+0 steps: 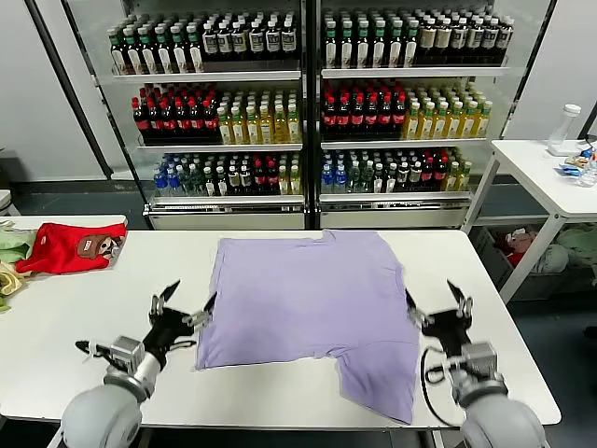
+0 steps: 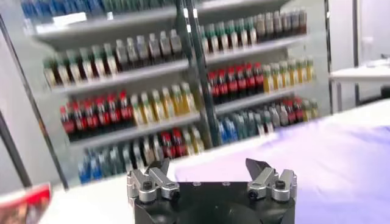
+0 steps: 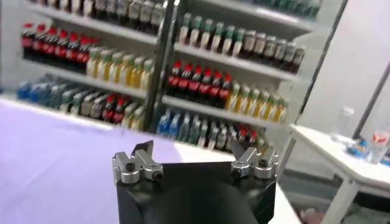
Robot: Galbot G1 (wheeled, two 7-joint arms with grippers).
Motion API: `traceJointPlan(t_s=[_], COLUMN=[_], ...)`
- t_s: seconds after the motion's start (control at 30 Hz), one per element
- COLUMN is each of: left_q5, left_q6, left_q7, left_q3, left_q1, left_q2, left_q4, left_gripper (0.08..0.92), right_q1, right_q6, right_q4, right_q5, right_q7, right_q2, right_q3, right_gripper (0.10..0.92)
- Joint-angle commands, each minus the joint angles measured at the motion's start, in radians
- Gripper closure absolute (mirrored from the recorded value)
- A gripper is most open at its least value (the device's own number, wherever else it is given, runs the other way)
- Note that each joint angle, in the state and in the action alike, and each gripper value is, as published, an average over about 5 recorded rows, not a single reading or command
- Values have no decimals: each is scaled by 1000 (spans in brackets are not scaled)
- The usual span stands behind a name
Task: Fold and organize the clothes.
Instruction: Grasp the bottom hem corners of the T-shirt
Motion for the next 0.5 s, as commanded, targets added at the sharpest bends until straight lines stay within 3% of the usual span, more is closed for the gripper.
traceJointPlan(t_s=[0.03, 0.33, 0.5], left_q5=[-136, -139, -144], left_q6=[123, 157, 156], left_q7=[-92, -155, -157], left_q3=[-5, -8, -9], left_q1=[153, 208, 183], left_q2=[36, 32, 28], left_q4=[-118, -79, -34], left_gripper=[177, 177, 177], right_q1=[-195, -214, -199], right_q6=[-5, 7, 13], right_q4=[98, 64, 45], right_q5=[23, 36, 43], right_q7=[-4, 22, 35], right_q2=[-44, 4, 23], right_q3=[20, -9, -33], right_gripper=[203, 203, 203])
